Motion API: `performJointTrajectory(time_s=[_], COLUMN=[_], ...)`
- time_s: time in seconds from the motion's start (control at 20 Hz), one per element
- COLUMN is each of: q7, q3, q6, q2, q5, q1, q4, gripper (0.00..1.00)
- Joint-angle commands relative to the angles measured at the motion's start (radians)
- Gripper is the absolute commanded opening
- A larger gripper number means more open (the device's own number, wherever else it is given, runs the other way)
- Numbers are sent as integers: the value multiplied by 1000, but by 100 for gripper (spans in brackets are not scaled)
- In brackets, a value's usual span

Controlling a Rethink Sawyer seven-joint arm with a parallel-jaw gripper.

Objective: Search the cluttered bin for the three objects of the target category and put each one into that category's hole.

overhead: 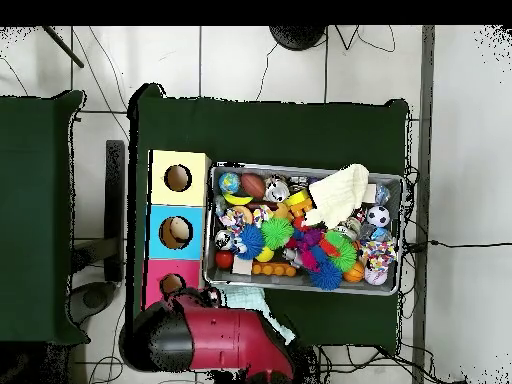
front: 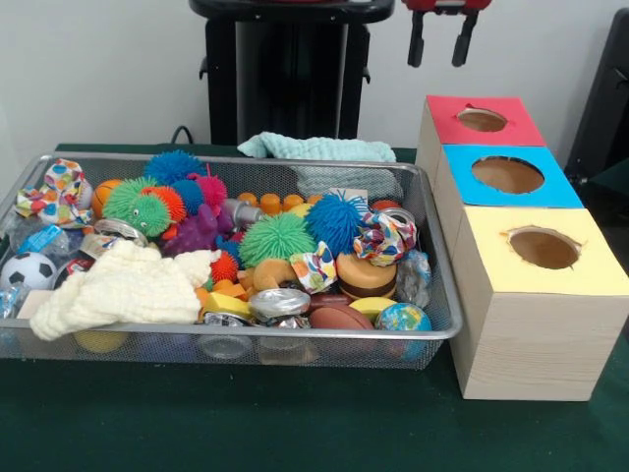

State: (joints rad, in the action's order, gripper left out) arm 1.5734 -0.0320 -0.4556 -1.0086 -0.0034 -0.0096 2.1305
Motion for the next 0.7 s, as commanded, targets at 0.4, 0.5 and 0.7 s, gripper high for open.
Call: performJointTrajectory(time_s=[0.4,0.5,0.7], q7=[51,57,109], q3=[65,49,1], q6=[142,118,130], q2=[157,174,219], q5=[-80,-81,-83], q1=[-68,-66,-52], q4=[-164,-189,-181], gripper=[100,100,100])
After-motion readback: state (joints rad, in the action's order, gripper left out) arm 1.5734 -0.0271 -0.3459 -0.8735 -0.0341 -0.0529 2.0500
